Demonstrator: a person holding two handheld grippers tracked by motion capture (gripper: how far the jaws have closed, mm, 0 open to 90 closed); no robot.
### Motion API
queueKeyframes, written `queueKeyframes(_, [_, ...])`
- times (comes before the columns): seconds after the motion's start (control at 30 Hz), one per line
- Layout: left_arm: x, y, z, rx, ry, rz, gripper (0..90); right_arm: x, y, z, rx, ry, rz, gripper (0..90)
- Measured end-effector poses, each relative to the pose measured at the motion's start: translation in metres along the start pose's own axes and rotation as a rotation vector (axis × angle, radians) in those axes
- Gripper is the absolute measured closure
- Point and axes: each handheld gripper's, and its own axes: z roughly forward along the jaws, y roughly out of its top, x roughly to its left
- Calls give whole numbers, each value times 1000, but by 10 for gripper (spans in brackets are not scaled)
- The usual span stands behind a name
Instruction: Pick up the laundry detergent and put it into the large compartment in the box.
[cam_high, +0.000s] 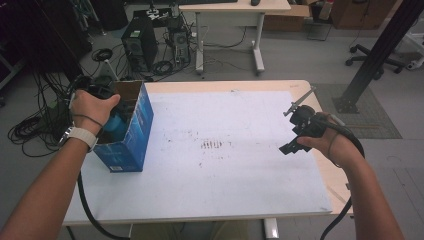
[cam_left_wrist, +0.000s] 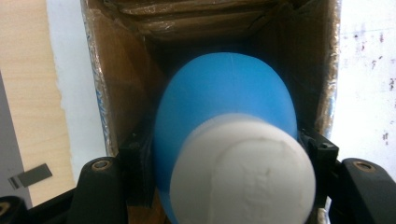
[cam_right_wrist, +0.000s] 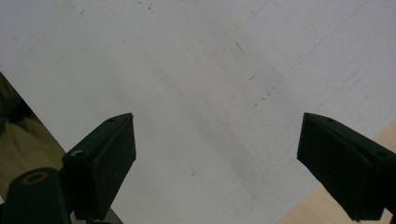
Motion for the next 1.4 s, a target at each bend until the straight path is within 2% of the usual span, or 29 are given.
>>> queueKeyframes(0.53, [1,-2,16,-7,0,4,373,0,-1,2,4,4,6,116])
queueKeyframes(1.3, [5,0,20,-6,-14,0,370,-1,-8,3,2,6,18,116])
queueKeyframes(1.4, [7,0,20,-6,-29,-4,367,-2,-8,3,6,6,21,116])
